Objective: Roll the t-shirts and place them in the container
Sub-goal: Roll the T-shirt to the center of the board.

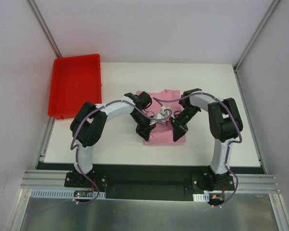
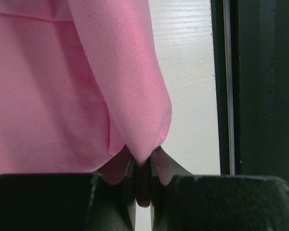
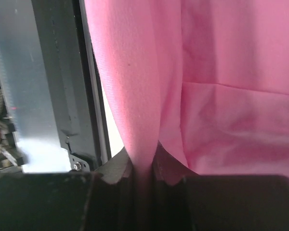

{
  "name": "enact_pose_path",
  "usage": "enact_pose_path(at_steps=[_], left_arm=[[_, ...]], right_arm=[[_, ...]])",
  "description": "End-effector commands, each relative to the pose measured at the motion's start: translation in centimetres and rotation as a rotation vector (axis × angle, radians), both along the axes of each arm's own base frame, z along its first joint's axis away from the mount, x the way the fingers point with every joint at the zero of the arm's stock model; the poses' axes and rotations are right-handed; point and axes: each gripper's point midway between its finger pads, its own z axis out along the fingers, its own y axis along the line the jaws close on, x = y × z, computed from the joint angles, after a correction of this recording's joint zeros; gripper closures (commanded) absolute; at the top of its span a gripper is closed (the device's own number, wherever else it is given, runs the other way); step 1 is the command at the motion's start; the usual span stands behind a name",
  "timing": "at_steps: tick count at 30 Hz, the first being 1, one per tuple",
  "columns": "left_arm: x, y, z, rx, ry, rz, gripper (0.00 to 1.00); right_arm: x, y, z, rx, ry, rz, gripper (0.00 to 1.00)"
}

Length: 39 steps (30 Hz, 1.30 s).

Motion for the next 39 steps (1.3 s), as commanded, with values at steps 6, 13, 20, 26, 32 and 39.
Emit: enact_pose_path(at_steps=[6, 13, 20, 26, 32, 39], left_arm=[[-0.1, 2.1, -0.8, 0.138, 0.266, 0.067, 0.97], [0.9, 3.1, -2.2, 0.217, 0.317, 0.155, 0.78], [4.9, 7.1, -1.6, 0.27, 0.216, 0.428, 0.57], [3.9, 6.8, 3.5, 0.136, -0.106, 0.381, 0.52], [-0.1, 2.9, 3.3, 0.046, -0.552, 0.107, 0.44], [2.1, -0.8, 1.3, -0.001, -0.899, 0.093, 0.41]], right_arm=[[-0.3, -0.5, 0.2, -0.033, 0.17, -0.03, 0.94], [0.8, -0.4, -0.9, -0.121, 0.279, -0.078, 0.94], [2.2, 0.0, -2.2, -0.25, 0.385, -0.178, 0.93], [2.4, 0.1, -2.9, -0.306, 0.433, -0.182, 0.93], [3.0, 0.5, -3.1, -0.356, 0.502, -0.223, 0.92], [3.1, 0.8, -2.9, -0.365, 0.548, -0.223, 0.92]])
